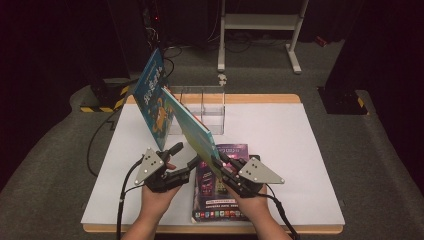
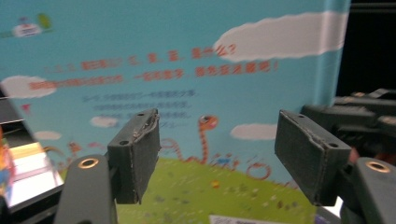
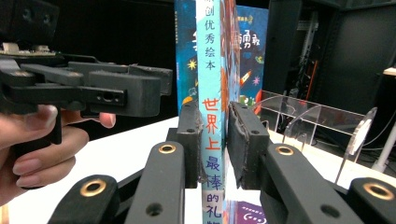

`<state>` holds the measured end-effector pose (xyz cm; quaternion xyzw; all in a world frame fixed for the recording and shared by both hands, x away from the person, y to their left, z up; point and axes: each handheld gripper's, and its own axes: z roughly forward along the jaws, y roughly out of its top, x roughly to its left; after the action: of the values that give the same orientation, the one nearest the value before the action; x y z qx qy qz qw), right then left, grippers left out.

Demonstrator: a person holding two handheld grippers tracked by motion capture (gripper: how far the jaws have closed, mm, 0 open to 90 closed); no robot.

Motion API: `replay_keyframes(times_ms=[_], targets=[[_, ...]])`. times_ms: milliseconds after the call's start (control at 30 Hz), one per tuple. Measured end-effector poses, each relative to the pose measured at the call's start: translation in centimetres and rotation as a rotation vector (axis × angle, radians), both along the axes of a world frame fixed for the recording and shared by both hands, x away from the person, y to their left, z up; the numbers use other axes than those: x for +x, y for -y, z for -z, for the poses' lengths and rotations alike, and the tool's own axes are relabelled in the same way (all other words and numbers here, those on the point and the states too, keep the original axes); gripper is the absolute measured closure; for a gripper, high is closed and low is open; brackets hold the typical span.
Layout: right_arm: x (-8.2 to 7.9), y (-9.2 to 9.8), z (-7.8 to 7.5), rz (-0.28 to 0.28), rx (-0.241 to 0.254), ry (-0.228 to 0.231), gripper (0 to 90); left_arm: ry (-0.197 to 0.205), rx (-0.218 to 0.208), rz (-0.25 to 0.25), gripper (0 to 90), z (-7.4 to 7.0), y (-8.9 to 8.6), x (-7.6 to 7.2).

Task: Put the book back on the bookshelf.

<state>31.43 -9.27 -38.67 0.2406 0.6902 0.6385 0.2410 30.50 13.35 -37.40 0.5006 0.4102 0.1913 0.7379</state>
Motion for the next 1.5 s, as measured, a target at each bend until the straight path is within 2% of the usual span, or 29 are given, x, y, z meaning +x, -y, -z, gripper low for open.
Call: replay_keyframes(times_ms=[167, 267, 467, 667, 933, 1033, 1133, 1167, 1267, 1300, 1400, 1433, 1500], targets=[[-0.2, -0.1, 0.1, -0.004, 0.009, -0.01, 74.4, 0.001, -0.04, 0.056, 26.7, -0.6, 0.3, -0.6], [-0.2, -0.2, 0.2, -0.009, 0.012, -0.006, 74.0, 0.011, -0.058, 0.067, 24.4, -1.4, 0.8, -0.9], [-0.5, -0.4, 0.4, -0.02, 0.014, -0.012, 73.3, 0.014, -0.035, 0.06, 20.4, -2.1, 1.9, -0.9], [-0.7, -0.7, 0.5, -0.029, -0.001, -0.004, 73.1, 0.003, -0.036, 0.06, 20.3, -2.1, 2.6, -0.9], [-0.7, -0.7, 0.5, -0.038, -0.004, -0.008, 71.9, -0.003, -0.016, 0.02, 19.5, -2.2, 3.0, -0.8], [-0.6, -0.1, 0.8, -0.068, -0.006, -0.057, 66.8, -0.002, -0.01, -0.001, 19.2, -2.2, 3.1, -0.8], [-0.6, 1.0, 1.8, -0.098, -0.023, -0.086, 65.0, -0.005, -0.013, -0.018, 19.2, -2.2, 3.1, -0.8], [-0.5, 1.7, 2.6, -0.115, -0.041, -0.12, 65.0, -0.004, -0.017, -0.028, 19.0, -2.2, 3.2, -0.8], [-0.3, 2.0, 3.1, -0.132, -0.057, -0.144, 67.6, -0.002, -0.012, -0.061, 18.6, -2.2, 3.4, -0.7], [-0.3, 2.1, 3.4, -0.14, -0.071, -0.153, 71.3, -0.003, -0.016, -0.08, 18.2, -2.2, 3.6, -0.6], [-0.7, 1.9, 3.6, -0.121, -0.096, -0.115, 73.8, 0.0, -0.006, -0.119, 14.8, -2.1, 4.0, -0.6], [-1.0, 1.6, 3.6, -0.129, -0.115, -0.099, 74.5, 0.002, -0.004, -0.125, 14.7, -2.1, 4.0, -0.6], [-1.2, 1.2, 3.7, -0.146, -0.119, -0.095, 74.6, 0.001, 0.001, -0.131, 14.7, -2.0, 4.0, -0.5]])
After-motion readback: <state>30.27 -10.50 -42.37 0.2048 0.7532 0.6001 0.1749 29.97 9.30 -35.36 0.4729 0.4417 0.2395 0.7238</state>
